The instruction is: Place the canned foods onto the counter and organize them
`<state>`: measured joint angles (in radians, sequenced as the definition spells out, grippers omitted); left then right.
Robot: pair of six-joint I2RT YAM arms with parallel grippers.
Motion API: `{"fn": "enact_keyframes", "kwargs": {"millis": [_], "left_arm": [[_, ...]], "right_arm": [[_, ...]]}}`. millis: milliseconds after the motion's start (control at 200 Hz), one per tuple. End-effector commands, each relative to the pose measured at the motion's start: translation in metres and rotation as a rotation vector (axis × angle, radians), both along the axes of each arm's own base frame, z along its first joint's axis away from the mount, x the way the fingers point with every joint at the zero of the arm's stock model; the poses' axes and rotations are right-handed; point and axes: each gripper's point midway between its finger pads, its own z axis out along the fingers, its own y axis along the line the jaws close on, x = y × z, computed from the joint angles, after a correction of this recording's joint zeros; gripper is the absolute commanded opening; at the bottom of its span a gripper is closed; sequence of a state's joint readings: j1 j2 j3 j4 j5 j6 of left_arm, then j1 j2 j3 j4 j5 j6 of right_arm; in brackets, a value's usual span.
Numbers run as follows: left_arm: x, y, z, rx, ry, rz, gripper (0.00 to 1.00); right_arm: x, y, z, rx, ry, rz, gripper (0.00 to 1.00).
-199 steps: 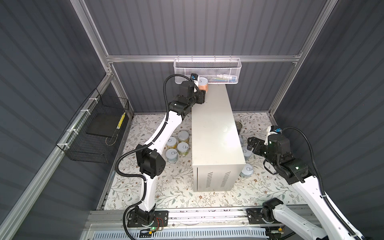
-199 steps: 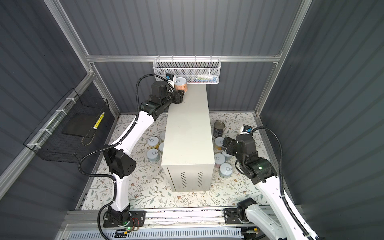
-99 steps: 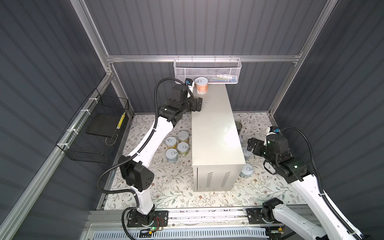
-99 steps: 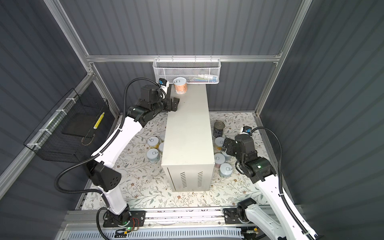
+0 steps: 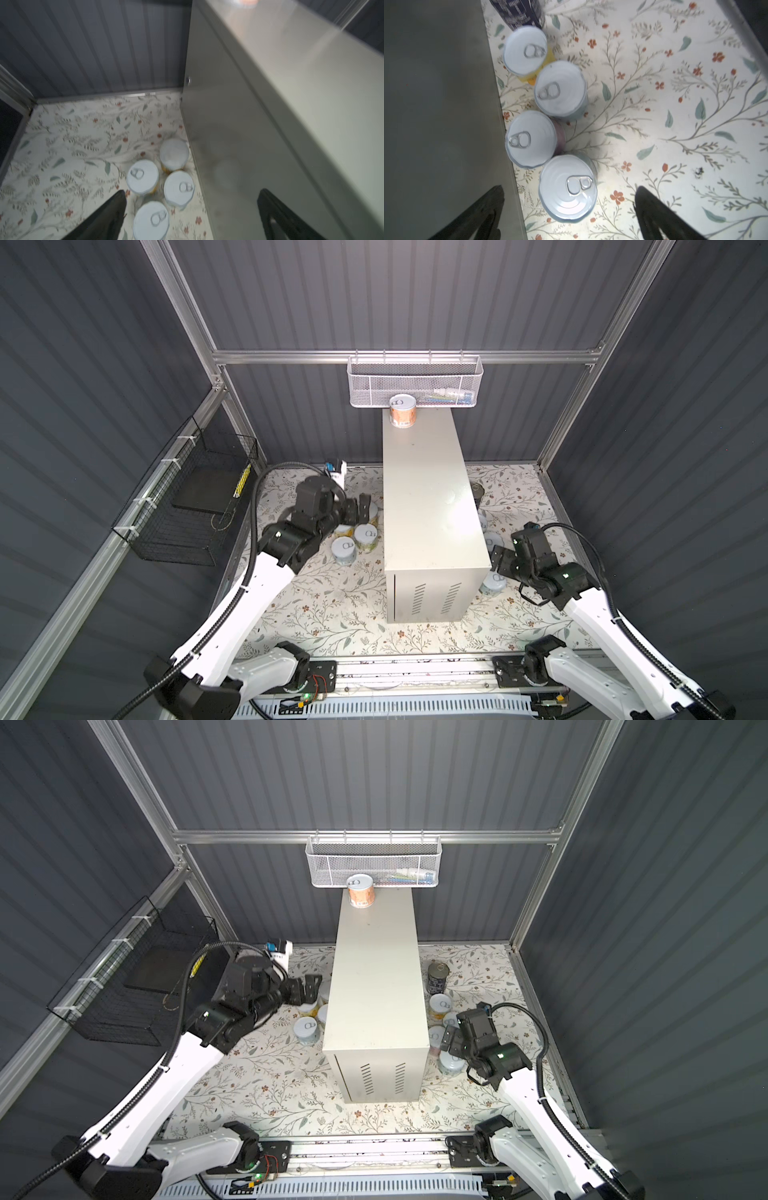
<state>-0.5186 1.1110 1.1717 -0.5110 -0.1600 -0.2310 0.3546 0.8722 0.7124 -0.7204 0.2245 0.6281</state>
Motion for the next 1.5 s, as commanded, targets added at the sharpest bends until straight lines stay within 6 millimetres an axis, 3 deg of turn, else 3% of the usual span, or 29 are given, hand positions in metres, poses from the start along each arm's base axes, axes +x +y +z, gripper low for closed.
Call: {"fn": "enact_keyframes", "kwargs": {"millis": [0, 120, 290, 525, 830, 976, 1066, 1336, 1496], "left_arm": [[-0.023, 0.01, -0.037, 0.016, 0.094, 0.015, 0.99], [-0.032, 0.019, -0.055, 0.042, 0.117, 0.027, 0.99], [-0.033, -0.009, -0.071, -0.115, 0.117, -0.059, 1.0], [-0.037, -0.027, -0.103, -0.195, 0.2, -0.109, 0.99], [-0.036, -0.027, -0.116, -0.173, 0.211, -0.11, 1.0], [-0.034, -0.03, -0.125, -0.171, 0.229, -0.117, 0.99], [-0.034, -0.034, -0.133, -0.173, 0.251, -0.127, 0.99], [-0.032, -0.036, -0.149, -0.158, 0.277, -0.131, 0.99], [-0.029, -0.034, -0.157, -0.123, 0.286, -0.126, 0.99]], "right_arm": [[-0.017, 0.005, -0.019, 0.044, 0.07, -0.005, 0.99], [-0.024, 0.003, -0.033, 0.015, 0.111, -0.006, 0.99], [-0.02, 0.008, -0.041, -0.008, 0.116, 0.012, 0.99], [-0.014, 0.019, -0.058, 0.006, 0.122, 0.044, 0.99], [-0.009, 0.021, -0.08, -0.03, 0.18, 0.056, 0.99], [-0.008, 0.018, -0.094, -0.066, 0.227, 0.038, 0.88], [-0.007, 0.015, -0.099, -0.088, 0.246, 0.021, 0.87], [-0.005, 0.017, -0.107, -0.112, 0.3, 0.03, 0.87], [-0.004, 0.017, -0.108, -0.115, 0.309, 0.031, 0.82]]}}
